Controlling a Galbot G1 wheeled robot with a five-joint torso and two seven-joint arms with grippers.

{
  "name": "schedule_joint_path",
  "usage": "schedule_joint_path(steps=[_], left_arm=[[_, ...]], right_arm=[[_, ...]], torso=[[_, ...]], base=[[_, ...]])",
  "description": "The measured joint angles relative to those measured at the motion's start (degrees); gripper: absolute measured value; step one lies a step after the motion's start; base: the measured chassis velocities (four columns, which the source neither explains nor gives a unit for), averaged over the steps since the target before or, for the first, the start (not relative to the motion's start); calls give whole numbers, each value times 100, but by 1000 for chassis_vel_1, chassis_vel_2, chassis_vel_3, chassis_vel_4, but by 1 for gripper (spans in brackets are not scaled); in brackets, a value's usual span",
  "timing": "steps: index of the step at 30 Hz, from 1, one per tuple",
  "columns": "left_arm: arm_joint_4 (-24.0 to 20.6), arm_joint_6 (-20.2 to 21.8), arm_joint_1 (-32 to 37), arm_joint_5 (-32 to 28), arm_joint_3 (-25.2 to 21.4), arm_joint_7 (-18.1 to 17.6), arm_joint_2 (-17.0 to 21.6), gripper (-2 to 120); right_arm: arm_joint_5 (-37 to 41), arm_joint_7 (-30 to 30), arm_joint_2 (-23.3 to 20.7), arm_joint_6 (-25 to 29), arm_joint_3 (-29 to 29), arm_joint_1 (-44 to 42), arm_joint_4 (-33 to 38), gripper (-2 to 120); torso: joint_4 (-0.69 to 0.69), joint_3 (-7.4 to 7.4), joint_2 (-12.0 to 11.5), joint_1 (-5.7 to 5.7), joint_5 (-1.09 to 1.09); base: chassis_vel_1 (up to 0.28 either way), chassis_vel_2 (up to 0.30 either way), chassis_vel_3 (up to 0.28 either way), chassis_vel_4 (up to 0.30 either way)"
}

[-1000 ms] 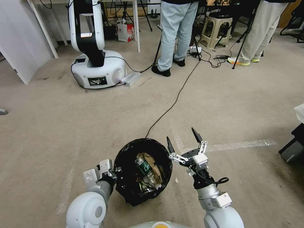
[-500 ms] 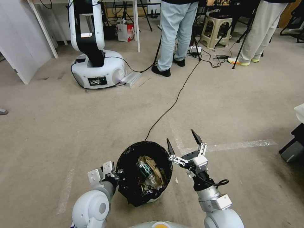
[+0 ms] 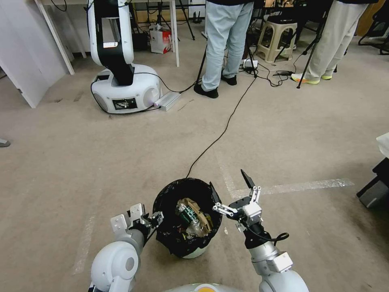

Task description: Pick up the trash bin, then pick up the garbage from the floor and place it into the trash bin.

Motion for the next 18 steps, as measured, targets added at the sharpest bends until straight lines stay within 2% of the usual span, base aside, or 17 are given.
schedule_joint_path(steps=[1, 4, 5, 7, 18], left_arm=[[0, 0, 0, 0, 0, 0, 0, 72], [2, -3, -10, 13, -2, 1, 6, 87], [2, -3, -10, 13, -2, 1, 6, 87], [-2, -15, -11, 34, -23, 11, 20, 98], [-221, -133, 6, 232, -143, 63, 102, 100]], right_arm=[[0, 0, 0, 0, 0, 0, 0, 100], [-36, -19, 24, 7, -32, -30, -2, 100], [-36, -19, 24, 7, -32, -30, -2, 100], [-43, -20, 27, 8, -35, -38, -9, 100], [-81, -21, 64, 21, -45, -56, -43, 100]], torso=[[0, 0, 0, 0, 0], [0, 0, 0, 0, 0], [0, 0, 0, 0, 0], [0, 0, 0, 0, 0], [0, 0, 0, 0, 0]], base=[[0, 0, 0, 0], [0, 0, 0, 0], [0, 0, 0, 0], [0, 0, 0, 0], [0, 0, 0, 0]])
